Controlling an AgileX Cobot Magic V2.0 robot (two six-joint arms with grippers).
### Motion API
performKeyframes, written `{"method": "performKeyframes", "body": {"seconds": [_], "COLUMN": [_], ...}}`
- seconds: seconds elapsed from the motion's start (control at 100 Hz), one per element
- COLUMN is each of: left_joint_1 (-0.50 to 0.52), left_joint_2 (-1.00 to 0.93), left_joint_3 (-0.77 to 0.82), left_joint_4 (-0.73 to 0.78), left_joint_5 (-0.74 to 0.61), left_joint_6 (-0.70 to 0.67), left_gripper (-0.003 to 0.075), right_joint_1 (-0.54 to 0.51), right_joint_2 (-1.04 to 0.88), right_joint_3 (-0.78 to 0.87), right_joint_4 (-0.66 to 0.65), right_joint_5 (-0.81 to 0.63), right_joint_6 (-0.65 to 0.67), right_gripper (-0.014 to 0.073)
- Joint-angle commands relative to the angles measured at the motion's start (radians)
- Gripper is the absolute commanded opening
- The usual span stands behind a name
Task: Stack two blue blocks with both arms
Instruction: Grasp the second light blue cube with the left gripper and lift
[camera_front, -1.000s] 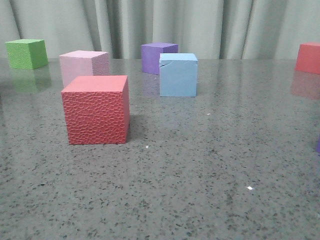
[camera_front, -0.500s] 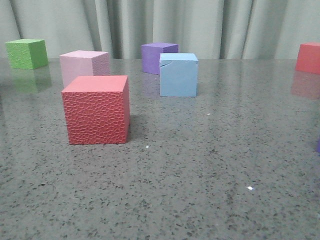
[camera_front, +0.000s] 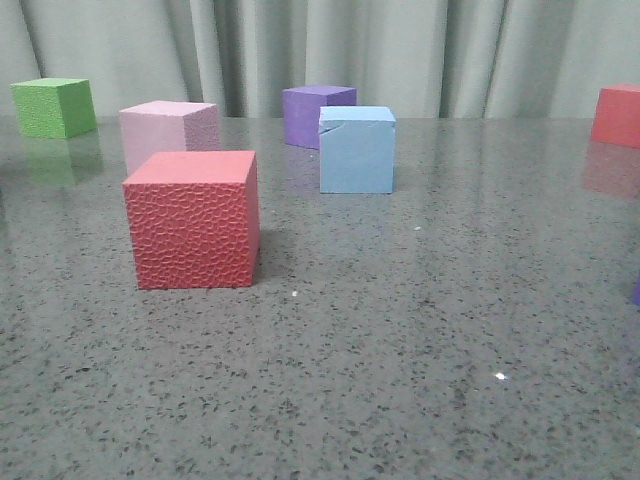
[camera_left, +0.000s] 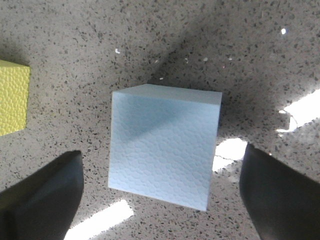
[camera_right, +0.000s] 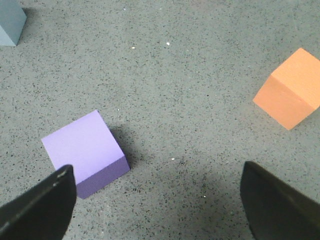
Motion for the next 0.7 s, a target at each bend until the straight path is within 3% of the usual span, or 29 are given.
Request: {"method": "performKeyframes", "body": {"seconds": [0.0,0.69], "left_joint_1": [0.0,0.002], "left_joint_2": [-0.029,0.037], "left_joint_3": [-0.033,-0.033], "left_joint_4": [0.01,0.029], "left_joint_5": [-0.039,-0.094], "left_joint_6": [0.002,0.002], "left_gripper": [0.06,0.06], "right_joint_1": [-0.001,-0.001], "right_joint_2": [0.005,0.005], "right_joint_3": [-0.022,-0.022], "right_joint_4": [-0.001,-0.001], "right_joint_5": [-0.062,-0.062], "right_joint_6": [-0.008,-0.008], "right_gripper": [0.0655,0.0655]}}
